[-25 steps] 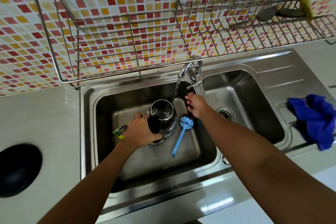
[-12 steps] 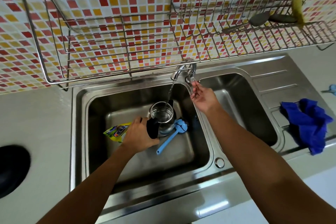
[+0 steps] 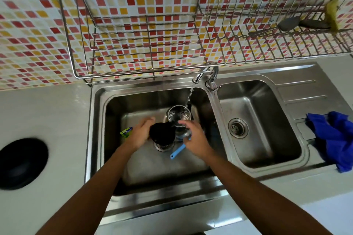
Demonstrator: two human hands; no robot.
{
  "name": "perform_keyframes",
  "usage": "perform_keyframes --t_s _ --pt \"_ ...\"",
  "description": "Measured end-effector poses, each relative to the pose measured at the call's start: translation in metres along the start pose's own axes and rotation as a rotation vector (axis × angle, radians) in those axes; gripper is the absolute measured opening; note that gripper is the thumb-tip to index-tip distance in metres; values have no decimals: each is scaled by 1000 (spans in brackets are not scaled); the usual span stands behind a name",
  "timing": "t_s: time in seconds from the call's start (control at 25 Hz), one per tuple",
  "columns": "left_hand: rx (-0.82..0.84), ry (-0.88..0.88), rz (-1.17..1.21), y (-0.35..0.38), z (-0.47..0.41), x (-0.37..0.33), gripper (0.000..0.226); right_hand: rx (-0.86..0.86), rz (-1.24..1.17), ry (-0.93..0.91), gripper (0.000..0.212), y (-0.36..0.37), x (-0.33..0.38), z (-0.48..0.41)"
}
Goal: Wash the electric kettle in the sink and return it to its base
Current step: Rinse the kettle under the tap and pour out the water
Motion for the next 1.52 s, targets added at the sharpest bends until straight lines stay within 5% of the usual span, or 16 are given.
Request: perform_keyframes --t_s 0.08,0.24,0.32,0.4,0.84,1.08,1.52 --pt "-30 -102 76 -12 -4 24 24 78 72 -137 72 24 5 12" --pt "2 -141 -237 -15 -8 80 31 86 157 -152 75 45 21 8" --pt "-7 -61 -349 -9 -17 97 20 15 132 -163 68 42 26 0" --pt "-2 48 -428 6 -24 98 48 -38 54 -175 55 36 27 -10" --pt "-22 315 -457 36 8 37 63 -208 -320 -58 26 -25 40 -35" --pt "-83 438 -606 -2 55 -6 52 -323 -815 212 29 -40 55 -26" --pt "-193 394 -1068 -35 93 -64 64 -220 -894 357 39 -18 73 -19"
Point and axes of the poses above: each hand's wrist, its own z-axis away from the middle knuckle, its own y-axis out of the palm, x = y × z, the point moved 3 cm from there along -z, towards the middle knuckle, and after that the axes turned 12 degrees about -y, right-handed, at the moved point
